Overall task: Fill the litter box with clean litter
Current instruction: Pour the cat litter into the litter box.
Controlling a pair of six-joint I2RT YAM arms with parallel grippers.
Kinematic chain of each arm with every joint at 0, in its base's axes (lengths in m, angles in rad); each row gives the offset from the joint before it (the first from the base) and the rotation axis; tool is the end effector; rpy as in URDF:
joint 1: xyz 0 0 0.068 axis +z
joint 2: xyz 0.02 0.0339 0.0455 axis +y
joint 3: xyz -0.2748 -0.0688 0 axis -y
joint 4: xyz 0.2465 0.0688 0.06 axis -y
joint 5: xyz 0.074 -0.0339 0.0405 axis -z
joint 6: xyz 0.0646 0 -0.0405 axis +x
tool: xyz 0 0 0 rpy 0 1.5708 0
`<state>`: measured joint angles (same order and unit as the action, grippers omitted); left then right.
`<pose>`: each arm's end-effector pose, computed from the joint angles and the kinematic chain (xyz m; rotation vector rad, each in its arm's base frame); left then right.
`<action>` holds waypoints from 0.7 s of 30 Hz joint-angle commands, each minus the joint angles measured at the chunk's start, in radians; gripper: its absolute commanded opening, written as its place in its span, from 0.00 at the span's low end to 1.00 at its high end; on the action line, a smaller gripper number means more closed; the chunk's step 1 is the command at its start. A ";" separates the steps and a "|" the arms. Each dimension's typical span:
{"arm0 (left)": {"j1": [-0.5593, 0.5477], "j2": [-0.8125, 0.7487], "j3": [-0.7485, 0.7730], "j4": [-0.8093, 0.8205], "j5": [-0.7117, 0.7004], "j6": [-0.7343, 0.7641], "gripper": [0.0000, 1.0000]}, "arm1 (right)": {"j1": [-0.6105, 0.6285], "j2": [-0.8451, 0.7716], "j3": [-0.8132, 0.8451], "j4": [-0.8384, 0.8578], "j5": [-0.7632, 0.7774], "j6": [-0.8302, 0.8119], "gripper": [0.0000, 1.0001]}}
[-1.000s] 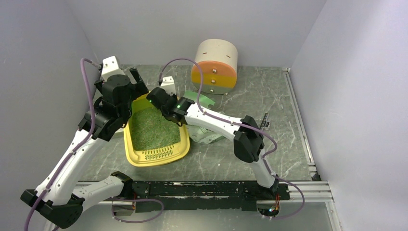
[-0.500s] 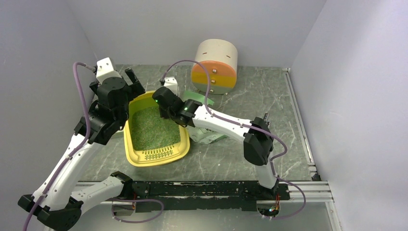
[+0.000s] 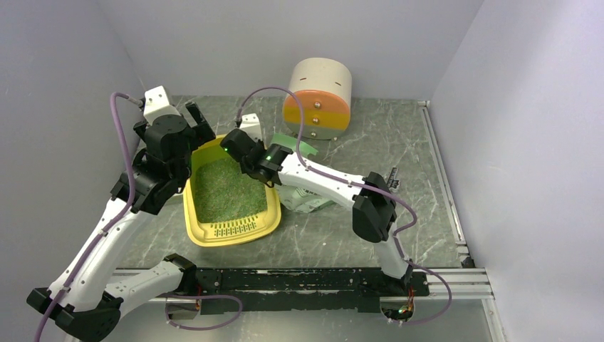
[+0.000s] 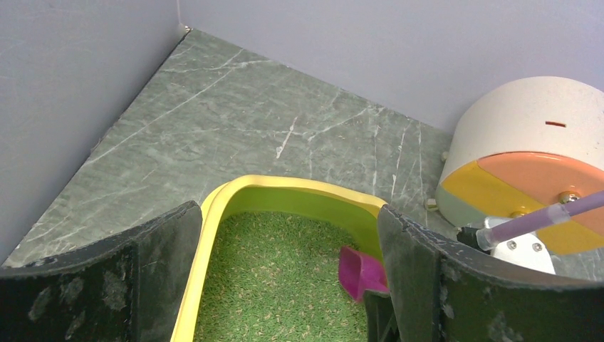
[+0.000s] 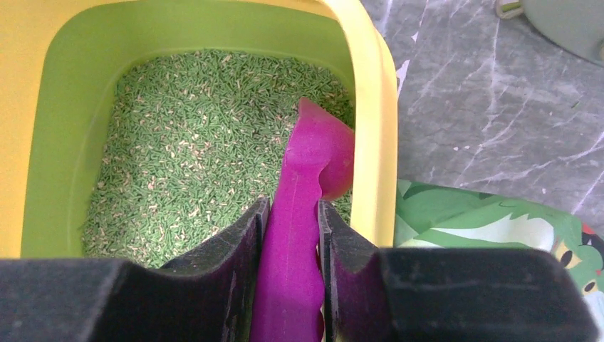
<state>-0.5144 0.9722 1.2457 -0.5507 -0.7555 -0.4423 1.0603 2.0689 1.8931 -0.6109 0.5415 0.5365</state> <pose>0.1983 -0.0612 0.4318 -0.4470 1.7140 0.0079 0.2713 0.4163 0.2793 -0.3284 2.2080 0.2272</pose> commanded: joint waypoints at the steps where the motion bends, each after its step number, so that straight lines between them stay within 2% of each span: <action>1: -0.008 -0.010 -0.010 0.032 0.009 0.000 0.97 | -0.002 0.005 0.050 -0.029 0.028 -0.044 0.00; 5: -0.008 -0.006 -0.010 0.034 0.019 0.005 0.97 | -0.001 -0.042 0.041 0.035 -0.104 -0.023 0.00; 9: -0.008 -0.006 -0.007 0.036 0.023 0.008 0.97 | -0.001 -0.126 -0.015 0.080 -0.131 0.020 0.00; 21: -0.009 0.024 0.015 0.046 0.065 0.001 0.97 | -0.003 -0.559 -0.432 0.240 -0.361 0.139 0.00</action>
<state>-0.5148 0.9863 1.2407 -0.5423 -0.7208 -0.4423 1.0584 1.6424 1.5749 -0.4377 0.2935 0.6209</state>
